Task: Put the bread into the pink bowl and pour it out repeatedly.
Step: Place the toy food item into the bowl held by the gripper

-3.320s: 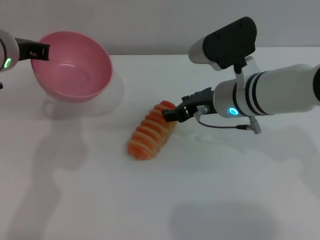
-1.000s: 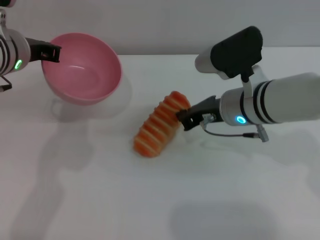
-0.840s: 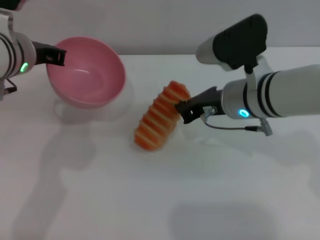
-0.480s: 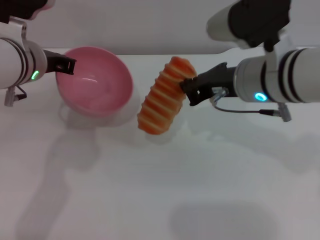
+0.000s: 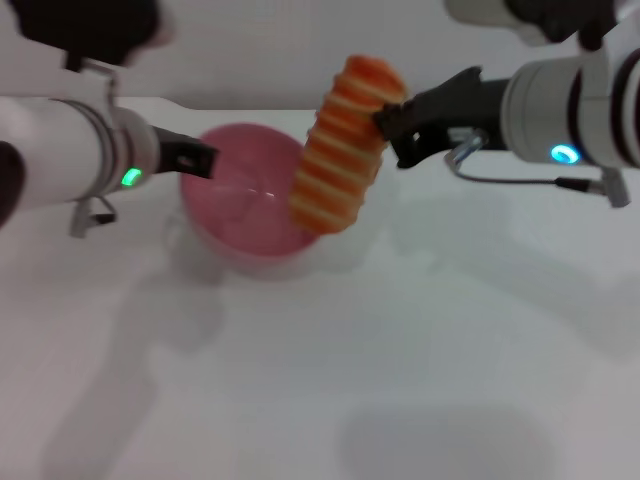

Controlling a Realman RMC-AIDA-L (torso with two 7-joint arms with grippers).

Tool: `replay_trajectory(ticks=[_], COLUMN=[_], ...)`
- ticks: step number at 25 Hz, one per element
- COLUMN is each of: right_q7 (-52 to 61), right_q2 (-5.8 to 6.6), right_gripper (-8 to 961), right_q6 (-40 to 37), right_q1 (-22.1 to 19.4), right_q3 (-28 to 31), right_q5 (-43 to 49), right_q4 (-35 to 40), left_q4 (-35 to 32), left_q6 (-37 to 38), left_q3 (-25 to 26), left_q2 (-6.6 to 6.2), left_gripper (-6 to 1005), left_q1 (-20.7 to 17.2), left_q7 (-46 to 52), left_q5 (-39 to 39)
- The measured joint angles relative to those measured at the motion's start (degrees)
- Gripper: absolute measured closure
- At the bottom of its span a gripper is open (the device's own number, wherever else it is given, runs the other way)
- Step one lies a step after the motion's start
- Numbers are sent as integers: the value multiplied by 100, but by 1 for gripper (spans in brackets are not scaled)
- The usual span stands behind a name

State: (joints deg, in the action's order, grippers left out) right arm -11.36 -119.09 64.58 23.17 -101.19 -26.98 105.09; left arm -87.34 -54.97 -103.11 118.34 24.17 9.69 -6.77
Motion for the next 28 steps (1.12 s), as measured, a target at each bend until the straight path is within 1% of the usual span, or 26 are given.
replay_trajectory(ticks=[3, 4, 5, 8, 10, 14, 23, 28], right_q7=[4, 4, 5, 6, 14, 47, 63, 63], right_q2=[1, 3, 4, -7, -19, -19, -12, 4], right_gripper=[901, 900, 898, 894, 891, 885, 872, 864], right_q6=[89, 128, 187, 331, 470, 513, 373, 120], right_q1=[-26, -34, -50, -148, -320, -450, -438, -396], right_q3=[121, 160, 190, 217, 222, 229, 187, 169], right_q5=[101, 130, 164, 262, 405, 478, 489, 492], right_q4=[127, 159, 202, 378, 616, 735, 512, 244], left_q4=[-41, -41, -42, -43, -40, -18, -15, -21], left_q6=[8, 8, 13, 24, 85, 133, 238, 253], left_q3=[-279, -279, -386, -432, -489, -522, -629, -660], left_q2=[5, 5, 5, 9, 13, 13, 14, 13], left_gripper=[970, 970, 970, 970, 970, 970, 970, 970], left_q1=[107, 107, 185, 253, 316, 363, 370, 331], left_q7=[80, 80, 137, 153, 161, 163, 214, 217], left_q5=[-73, -73, -93, -150, -236, -265, -398, -496])
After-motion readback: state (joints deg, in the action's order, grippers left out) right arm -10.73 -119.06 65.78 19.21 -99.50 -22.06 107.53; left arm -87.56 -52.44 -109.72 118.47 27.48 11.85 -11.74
